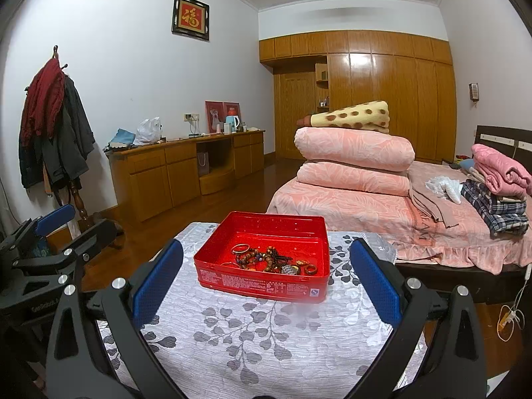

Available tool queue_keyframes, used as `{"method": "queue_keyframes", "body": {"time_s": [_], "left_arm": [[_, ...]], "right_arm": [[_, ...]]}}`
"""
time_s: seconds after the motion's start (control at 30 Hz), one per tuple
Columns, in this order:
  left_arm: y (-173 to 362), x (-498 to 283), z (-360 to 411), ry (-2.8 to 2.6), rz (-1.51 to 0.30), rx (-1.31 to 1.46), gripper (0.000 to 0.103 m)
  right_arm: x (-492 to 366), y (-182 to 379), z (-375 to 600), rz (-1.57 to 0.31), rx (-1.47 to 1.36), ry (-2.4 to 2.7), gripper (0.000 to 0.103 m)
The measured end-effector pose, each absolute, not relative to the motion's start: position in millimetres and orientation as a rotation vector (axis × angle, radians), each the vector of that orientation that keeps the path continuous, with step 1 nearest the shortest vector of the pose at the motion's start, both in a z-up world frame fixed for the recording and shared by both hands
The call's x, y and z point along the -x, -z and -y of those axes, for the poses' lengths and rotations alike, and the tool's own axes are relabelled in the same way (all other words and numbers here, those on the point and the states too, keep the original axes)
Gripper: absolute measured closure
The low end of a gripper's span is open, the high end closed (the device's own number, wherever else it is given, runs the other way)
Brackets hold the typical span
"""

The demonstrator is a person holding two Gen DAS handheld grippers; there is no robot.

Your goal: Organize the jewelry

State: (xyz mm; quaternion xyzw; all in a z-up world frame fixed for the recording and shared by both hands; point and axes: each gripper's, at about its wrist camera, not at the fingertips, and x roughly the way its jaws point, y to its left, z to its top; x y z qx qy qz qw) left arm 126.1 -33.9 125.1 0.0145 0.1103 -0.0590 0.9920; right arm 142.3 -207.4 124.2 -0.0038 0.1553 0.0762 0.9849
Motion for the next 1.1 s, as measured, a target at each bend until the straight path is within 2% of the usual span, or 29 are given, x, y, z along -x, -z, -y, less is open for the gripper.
{"method": "queue_keyframes", "body": {"time_s": [1.1], "left_arm": [[-125.2,-126.6,33.1,0.113,-0.228,-0.026,0.008]], "right_arm": [[-141.9,-123.4,209.0,-0.314,0.005,-0.154,0.006]]}}
